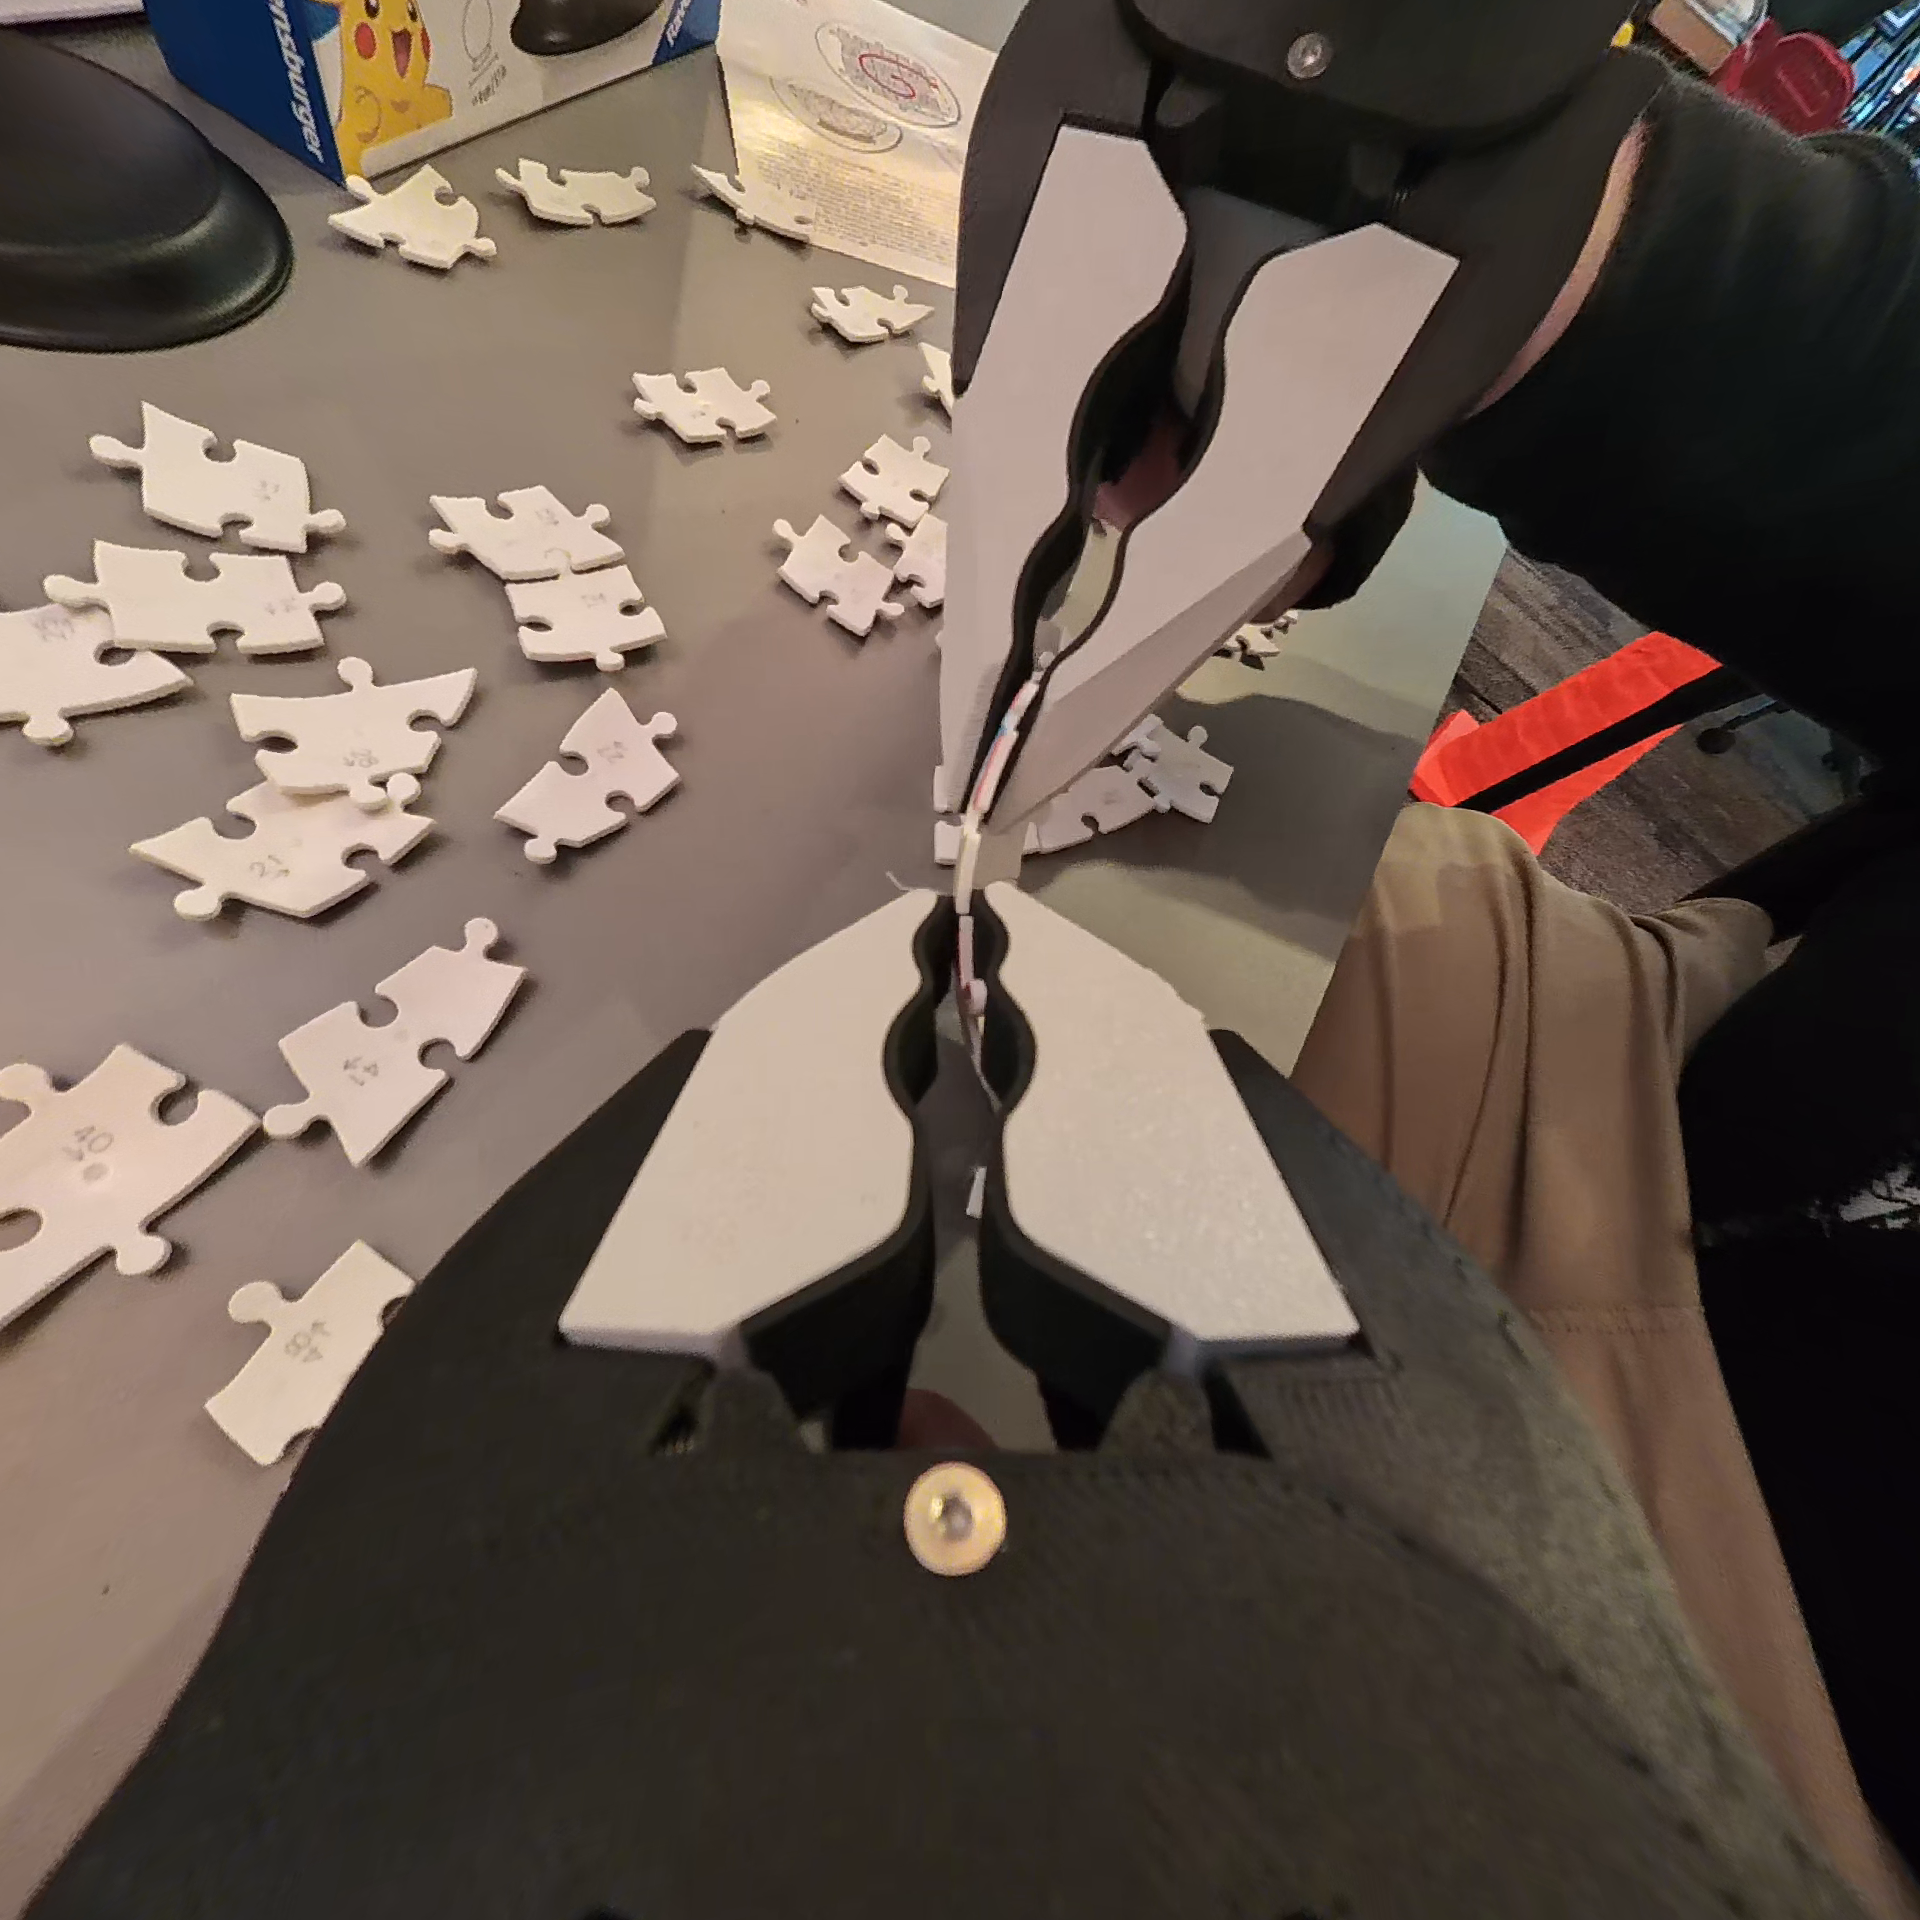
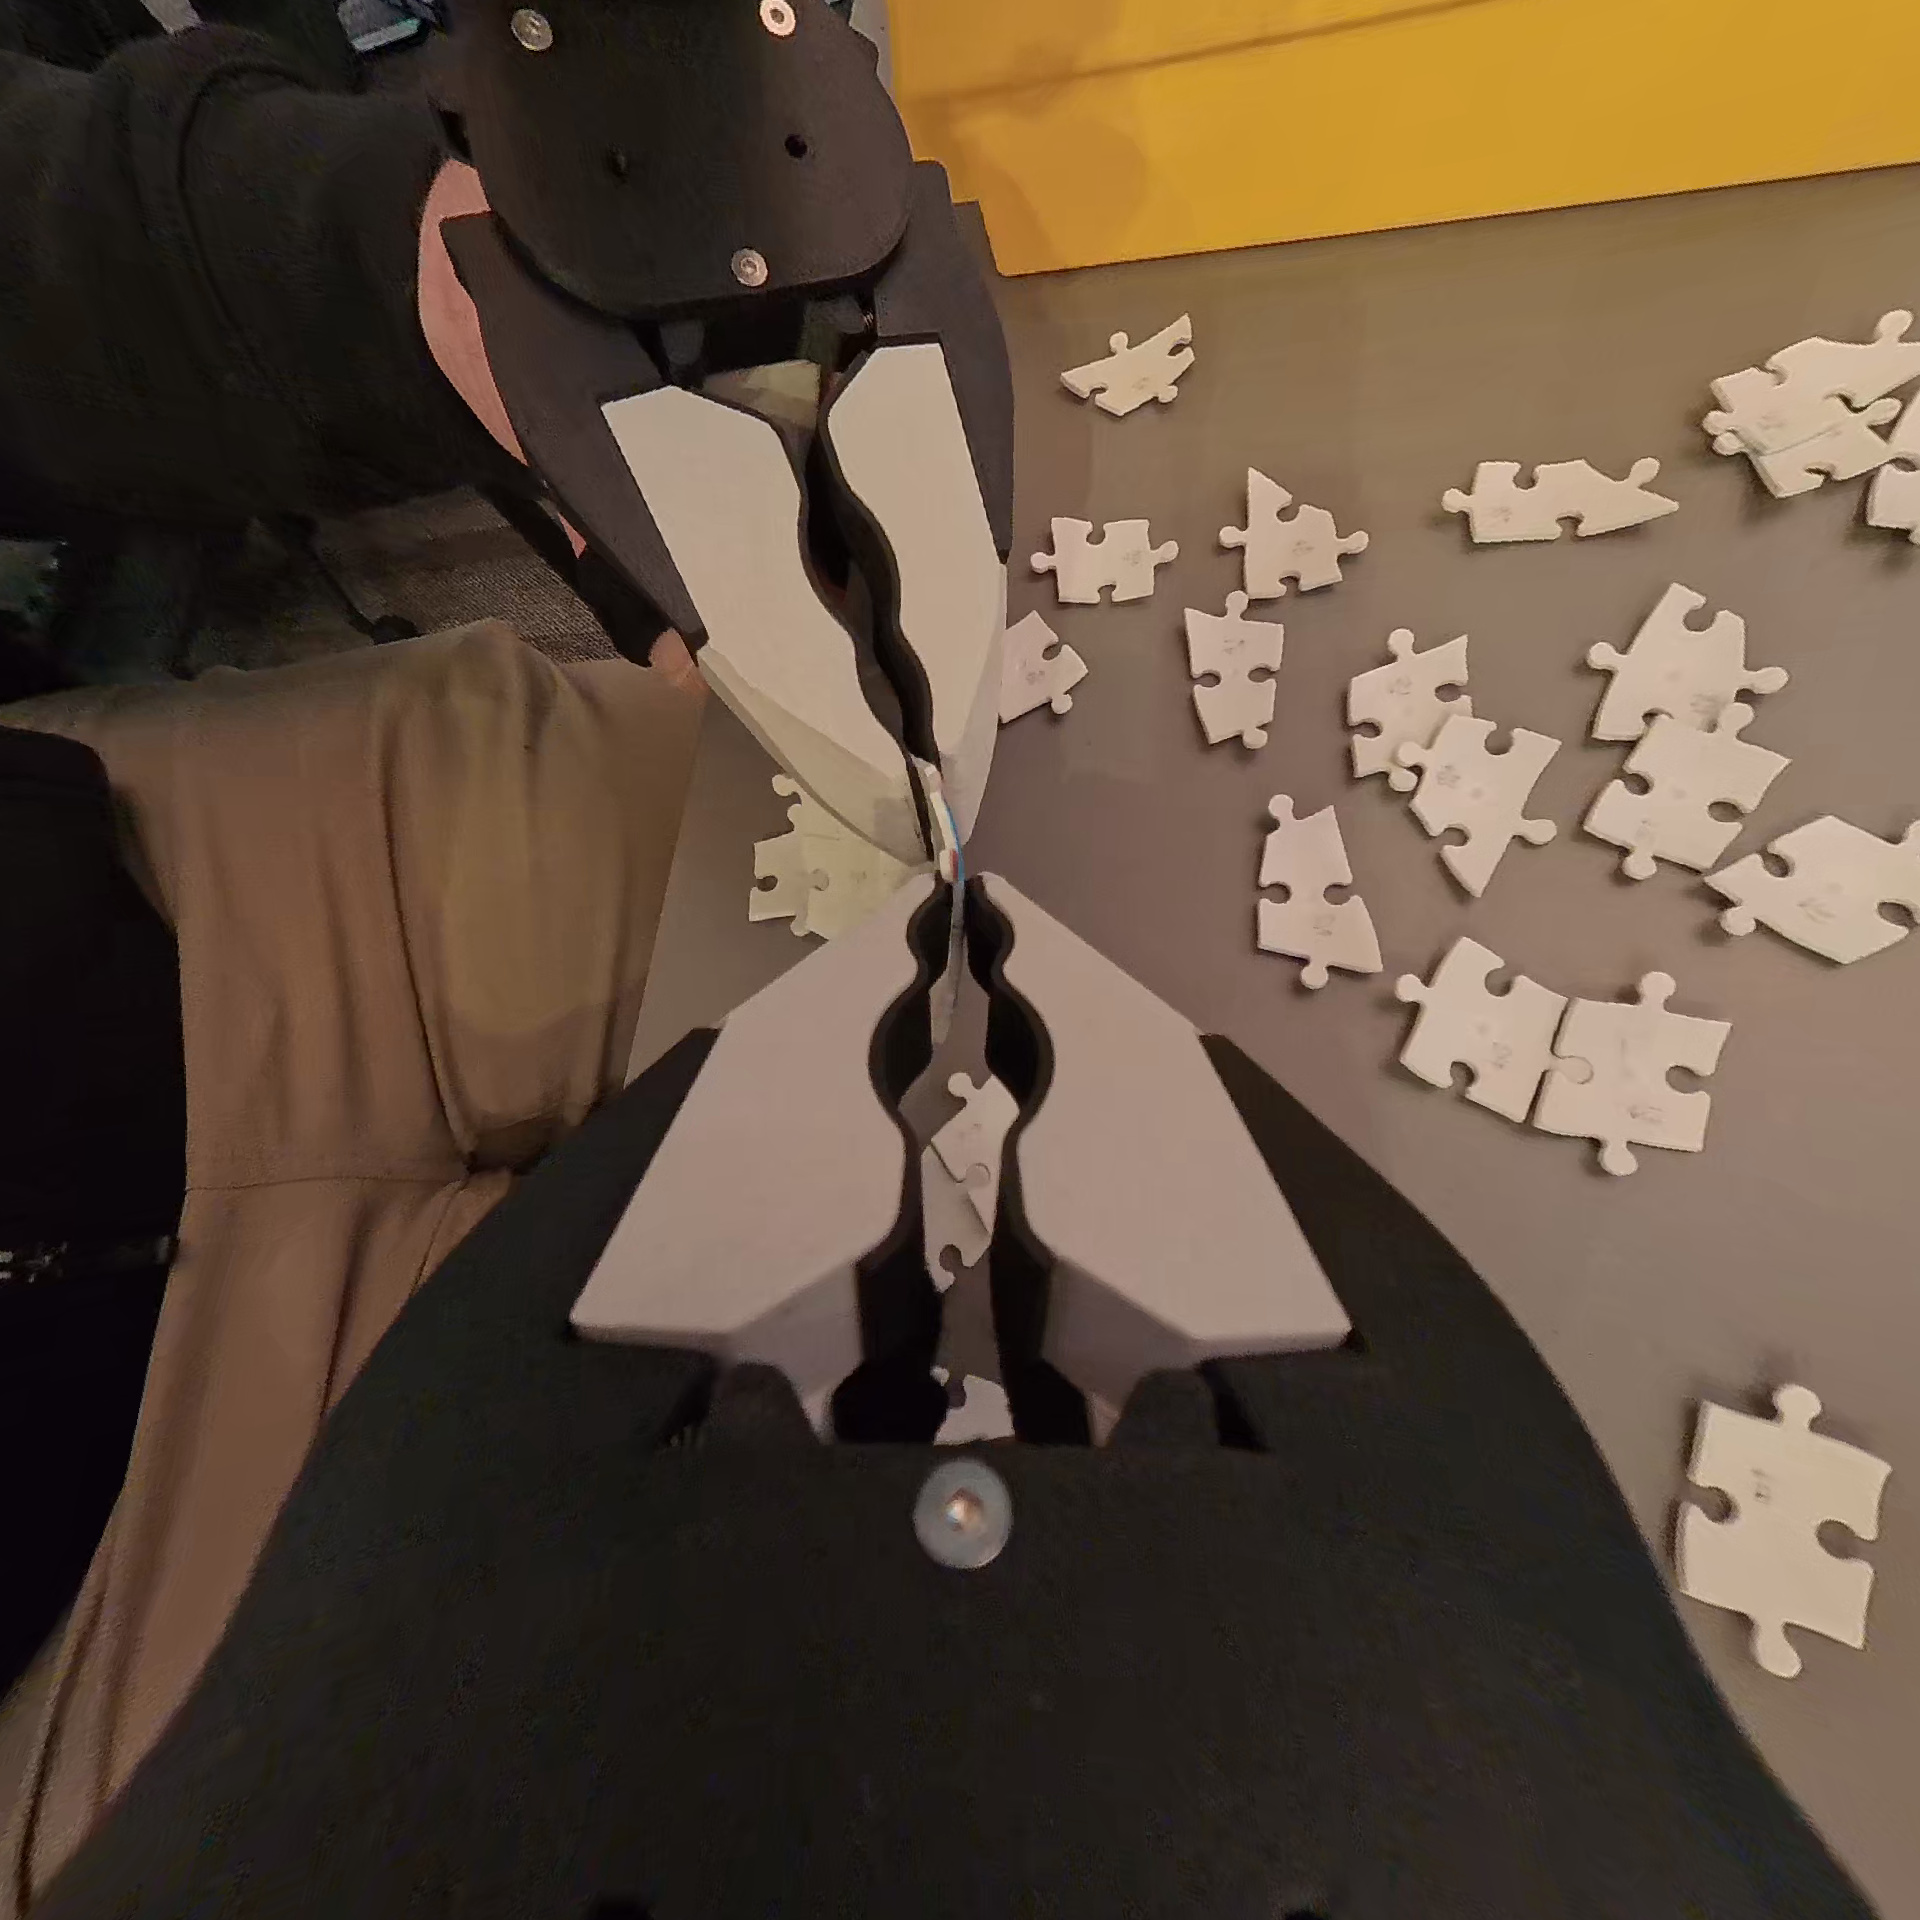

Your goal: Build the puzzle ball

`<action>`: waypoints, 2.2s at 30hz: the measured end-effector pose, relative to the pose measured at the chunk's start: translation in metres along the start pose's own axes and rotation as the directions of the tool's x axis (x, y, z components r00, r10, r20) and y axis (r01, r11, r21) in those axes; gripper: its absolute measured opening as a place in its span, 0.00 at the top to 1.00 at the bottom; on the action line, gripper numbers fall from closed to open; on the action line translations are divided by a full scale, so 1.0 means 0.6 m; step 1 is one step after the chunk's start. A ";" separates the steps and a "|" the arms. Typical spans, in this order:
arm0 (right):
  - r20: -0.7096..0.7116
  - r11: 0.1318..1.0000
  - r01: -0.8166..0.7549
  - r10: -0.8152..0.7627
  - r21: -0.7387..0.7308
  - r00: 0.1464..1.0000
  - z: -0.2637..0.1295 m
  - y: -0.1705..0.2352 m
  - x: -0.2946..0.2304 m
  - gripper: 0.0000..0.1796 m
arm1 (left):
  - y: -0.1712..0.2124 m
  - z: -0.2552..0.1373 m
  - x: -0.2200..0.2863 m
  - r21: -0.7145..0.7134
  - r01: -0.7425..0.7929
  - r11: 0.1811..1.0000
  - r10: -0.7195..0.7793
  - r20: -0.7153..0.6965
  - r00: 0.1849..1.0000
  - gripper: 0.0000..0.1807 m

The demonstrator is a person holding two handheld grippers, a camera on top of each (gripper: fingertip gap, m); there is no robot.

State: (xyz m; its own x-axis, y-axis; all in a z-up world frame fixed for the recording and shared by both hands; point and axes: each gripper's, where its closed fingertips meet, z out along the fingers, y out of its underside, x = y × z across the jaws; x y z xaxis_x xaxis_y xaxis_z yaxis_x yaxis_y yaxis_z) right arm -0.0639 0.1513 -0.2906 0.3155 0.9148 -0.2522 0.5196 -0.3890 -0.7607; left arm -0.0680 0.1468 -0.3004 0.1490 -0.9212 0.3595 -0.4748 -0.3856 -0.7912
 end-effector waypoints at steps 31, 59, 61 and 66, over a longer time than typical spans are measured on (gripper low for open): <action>0.003 0.999 -0.034 0.034 0.014 0.999 -0.009 -0.009 0.000 1.00 | -0.019 -0.016 0.003 0.063 0.021 0.998 -0.019 -0.021 1.000 0.95; -0.030 0.999 0.021 -0.023 -0.043 0.999 -0.004 -0.020 -0.006 1.00 | -0.010 -0.025 -0.001 -0.023 -0.148 0.989 0.150 0.102 0.983 0.96; -0.034 0.998 0.031 -0.032 -0.055 0.999 -0.003 -0.019 -0.006 1.00 | -0.014 -0.029 -0.001 -0.013 -0.151 0.988 0.151 0.107 0.983 0.93; -0.034 0.998 0.038 -0.039 -0.055 0.999 0.002 -0.023 -0.008 0.99 | -0.013 -0.029 0.000 -0.029 -0.162 0.986 0.164 0.121 0.979 0.97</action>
State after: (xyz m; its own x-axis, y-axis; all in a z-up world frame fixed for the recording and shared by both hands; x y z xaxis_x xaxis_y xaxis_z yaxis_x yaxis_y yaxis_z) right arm -0.0738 0.1524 -0.2794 0.3217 0.9251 -0.2015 0.5737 -0.3597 -0.7359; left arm -0.0791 0.1507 -0.2855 0.1728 -0.9714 0.1626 -0.5177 -0.2300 -0.8241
